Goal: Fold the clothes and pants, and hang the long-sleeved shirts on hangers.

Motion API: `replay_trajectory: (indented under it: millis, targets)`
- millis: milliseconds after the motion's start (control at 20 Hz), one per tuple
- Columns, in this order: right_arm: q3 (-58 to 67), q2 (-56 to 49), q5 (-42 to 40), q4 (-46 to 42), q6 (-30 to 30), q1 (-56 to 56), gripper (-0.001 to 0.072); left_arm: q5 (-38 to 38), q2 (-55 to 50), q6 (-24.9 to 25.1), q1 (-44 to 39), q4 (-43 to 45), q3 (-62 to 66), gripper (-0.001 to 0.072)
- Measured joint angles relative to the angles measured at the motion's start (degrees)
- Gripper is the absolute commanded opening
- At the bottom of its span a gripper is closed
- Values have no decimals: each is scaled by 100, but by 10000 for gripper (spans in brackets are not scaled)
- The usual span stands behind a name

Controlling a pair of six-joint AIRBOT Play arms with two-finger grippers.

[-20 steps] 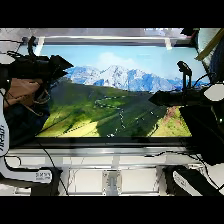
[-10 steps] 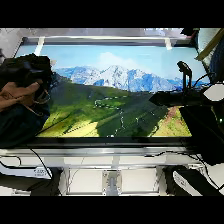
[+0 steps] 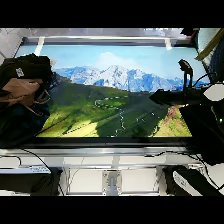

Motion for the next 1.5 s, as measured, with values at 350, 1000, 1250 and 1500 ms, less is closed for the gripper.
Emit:
replay_trajectory:
  millis: [350, 1000, 1250, 1500]
  targets:
    - [0, 0, -260, 9, 28, 0, 474, 531, -151, 57, -146, -525, -363, 545]
    - [0, -7, -588, -114, 39, 0, 473, 396, -348, 28, -485, -337, -402, 543]
    - [0, -7, -695, -118, 39, 0, 473, 951, -538, 13, -850, -837, -404, 12]
    - [234, 0, -439, -118, 44, -7, 473, 839, -328, 542, -949, -1878, -407, 10]
